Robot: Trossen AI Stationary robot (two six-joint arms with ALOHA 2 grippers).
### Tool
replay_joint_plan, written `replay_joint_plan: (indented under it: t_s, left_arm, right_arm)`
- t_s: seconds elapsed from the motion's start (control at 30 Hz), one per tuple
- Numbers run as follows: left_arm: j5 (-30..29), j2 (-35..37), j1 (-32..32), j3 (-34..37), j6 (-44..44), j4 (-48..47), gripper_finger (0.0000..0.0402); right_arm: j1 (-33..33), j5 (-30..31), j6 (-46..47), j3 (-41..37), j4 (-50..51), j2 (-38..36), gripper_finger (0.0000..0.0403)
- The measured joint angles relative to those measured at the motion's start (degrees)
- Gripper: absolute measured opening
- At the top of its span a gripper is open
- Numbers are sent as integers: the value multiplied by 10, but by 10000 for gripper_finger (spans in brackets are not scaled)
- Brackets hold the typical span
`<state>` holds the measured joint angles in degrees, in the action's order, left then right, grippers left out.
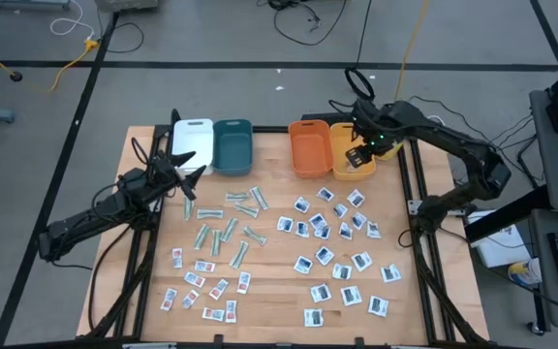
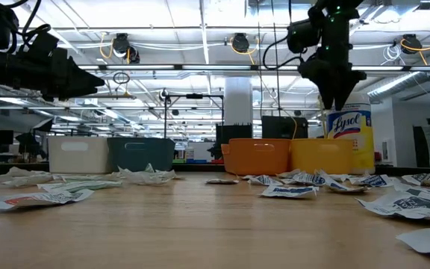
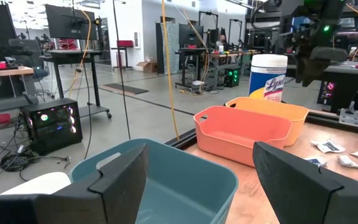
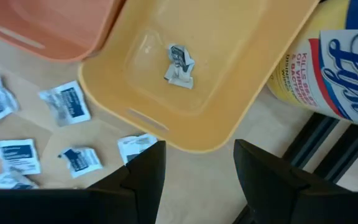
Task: Pick & Place First Aid Supplies
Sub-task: Put the towelette pack into the yellow bin
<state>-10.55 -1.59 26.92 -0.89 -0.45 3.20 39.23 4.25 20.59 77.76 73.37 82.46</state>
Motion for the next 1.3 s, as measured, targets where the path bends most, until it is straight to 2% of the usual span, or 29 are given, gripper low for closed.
replay_joint_plan:
  t_s: [0.17, 0.33, 0.47, 0.67, 0.8, 1.03, 1.3]
  left_arm:
    - [0, 0, 0, 0, 0, 0, 296]
    - [0, 0, 0, 0, 0, 0, 296]
    - [0, 0, 0, 0, 0, 0, 296]
    - [0, 0, 0, 0, 0, 0, 296]
    - [0, 0, 0, 0, 0, 0, 296]
    - [0, 0, 0, 0, 0, 0, 296]
    - [0, 0, 0, 0, 0, 0, 296]
  right_arm:
    - [-6, 1, 7, -21, 2, -22, 181]
    - [-43, 0, 46, -76, 2, -48, 178]
    - [-87, -4, 110, -127, 2, -79, 178]
    - [-172, -70, 216, -199, 1, -120, 176]
    - [-241, -74, 284, -230, -10, -140, 175]
    - [-341, -75, 384, -238, -15, -145, 171]
    - [-401, -58, 439, -238, -16, -145, 171]
